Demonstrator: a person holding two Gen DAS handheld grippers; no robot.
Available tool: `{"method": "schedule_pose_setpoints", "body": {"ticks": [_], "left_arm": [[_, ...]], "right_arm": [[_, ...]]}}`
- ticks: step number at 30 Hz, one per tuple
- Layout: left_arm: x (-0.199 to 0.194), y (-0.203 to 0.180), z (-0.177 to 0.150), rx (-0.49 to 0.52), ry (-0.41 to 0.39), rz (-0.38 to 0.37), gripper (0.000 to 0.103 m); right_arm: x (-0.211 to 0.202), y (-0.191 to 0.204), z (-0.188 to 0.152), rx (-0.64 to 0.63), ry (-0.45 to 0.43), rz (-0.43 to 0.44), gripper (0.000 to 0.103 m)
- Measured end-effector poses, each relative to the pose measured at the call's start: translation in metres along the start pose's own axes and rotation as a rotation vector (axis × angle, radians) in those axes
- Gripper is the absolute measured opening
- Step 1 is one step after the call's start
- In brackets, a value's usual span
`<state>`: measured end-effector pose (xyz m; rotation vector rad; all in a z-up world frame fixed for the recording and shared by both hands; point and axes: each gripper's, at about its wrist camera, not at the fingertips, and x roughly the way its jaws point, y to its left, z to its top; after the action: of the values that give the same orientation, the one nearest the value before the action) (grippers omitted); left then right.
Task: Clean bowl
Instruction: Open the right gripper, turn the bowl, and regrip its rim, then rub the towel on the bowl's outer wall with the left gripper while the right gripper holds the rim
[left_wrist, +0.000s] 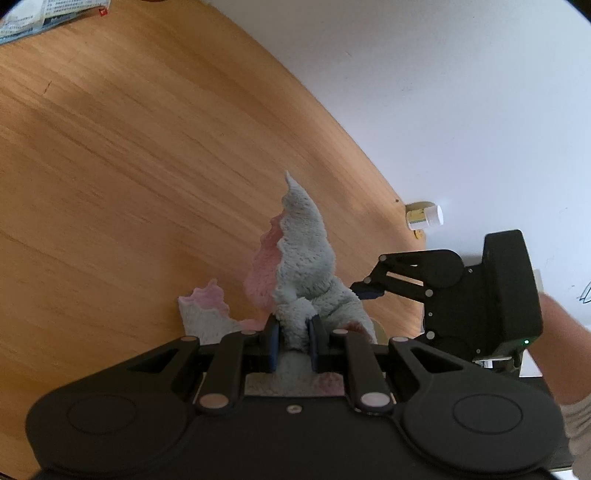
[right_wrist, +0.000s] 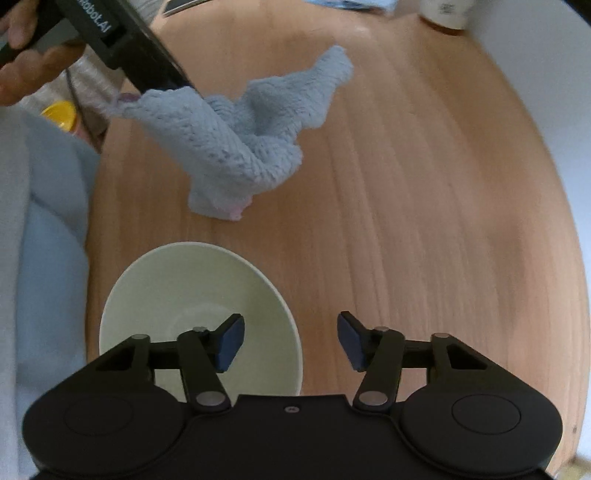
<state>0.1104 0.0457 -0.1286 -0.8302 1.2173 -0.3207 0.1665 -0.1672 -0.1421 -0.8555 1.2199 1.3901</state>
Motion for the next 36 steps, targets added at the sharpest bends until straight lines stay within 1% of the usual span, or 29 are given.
{"method": "schedule_pose_setpoints", "body": {"ticks": [1, 3, 4, 7, 10, 12, 15, 17, 19, 20, 23, 25, 28, 30, 32, 33, 35, 36], "left_arm": [[0.000, 0.000, 0.000, -0.004, -0.002, -0.009, 0.014], [-0.001, -0.001, -0.001, -0.005, -0.001, -0.026, 0.014], [-0.001, -0.003, -0.001, 0.018, 0.003, -0.020, 0.014], [0.003, -0.003, -0.003, 0.028, 0.014, 0.008, 0.014], [0.004, -0.002, -0.005, 0.010, 0.019, 0.005, 0.014], [0.003, -0.003, -0.006, 0.015, 0.021, 0.012, 0.014], [0.001, -0.002, -0.006, 0.004, 0.016, 0.010, 0.014], [0.004, -0.002, -0.005, -0.013, 0.014, 0.011, 0.014], [0.003, 0.000, -0.006, -0.024, 0.004, 0.019, 0.014], [0.002, 0.001, -0.006, -0.026, 0.004, 0.018, 0.014], [0.001, -0.002, -0.010, -0.025, 0.003, 0.023, 0.014], [-0.001, -0.003, -0.012, -0.012, 0.003, 0.030, 0.014], [0.001, -0.002, -0.012, -0.017, -0.005, 0.038, 0.014], [0.005, -0.005, -0.011, -0.013, -0.007, 0.043, 0.014], [0.009, -0.009, -0.012, -0.006, -0.008, 0.040, 0.014], [0.011, -0.012, -0.013, 0.006, -0.004, 0.038, 0.014], [0.016, -0.016, -0.014, 0.018, 0.007, 0.032, 0.014], [0.017, -0.017, -0.014, 0.023, 0.012, 0.027, 0.014]], "right_arm": [[0.002, -0.002, 0.001, -0.009, 0.009, 0.021, 0.043], [0.005, -0.006, 0.002, -0.019, 0.024, 0.073, 0.042], [0.007, -0.007, 0.002, -0.036, 0.028, 0.108, 0.039], [0.009, -0.014, 0.005, -0.044, 0.014, 0.161, 0.036], [0.012, -0.021, 0.005, -0.018, 0.009, 0.221, 0.032], [0.013, -0.022, 0.004, 0.024, 0.002, 0.235, 0.032], [0.014, -0.020, -0.003, 0.104, -0.019, 0.232, 0.029], [0.014, -0.016, -0.009, 0.136, -0.025, 0.226, 0.031], [0.013, -0.010, -0.017, 0.133, -0.037, 0.216, 0.024], [0.013, -0.007, -0.021, 0.131, -0.044, 0.211, 0.024], [0.014, -0.002, -0.032, 0.185, -0.056, 0.219, 0.021], [0.015, 0.000, -0.040, 0.252, -0.057, 0.224, 0.019], [0.015, 0.010, -0.053, 0.338, -0.077, 0.206, 0.019], [0.013, 0.019, -0.064, 0.415, -0.107, 0.181, 0.019], [0.006, 0.020, -0.075, 0.472, -0.148, 0.150, 0.019], [0.004, 0.023, -0.086, 0.518, -0.173, 0.131, 0.019], [-0.009, 0.013, -0.115, 0.632, -0.206, 0.111, 0.019], [-0.012, 0.016, -0.128, 0.715, -0.231, 0.097, 0.020]]}}
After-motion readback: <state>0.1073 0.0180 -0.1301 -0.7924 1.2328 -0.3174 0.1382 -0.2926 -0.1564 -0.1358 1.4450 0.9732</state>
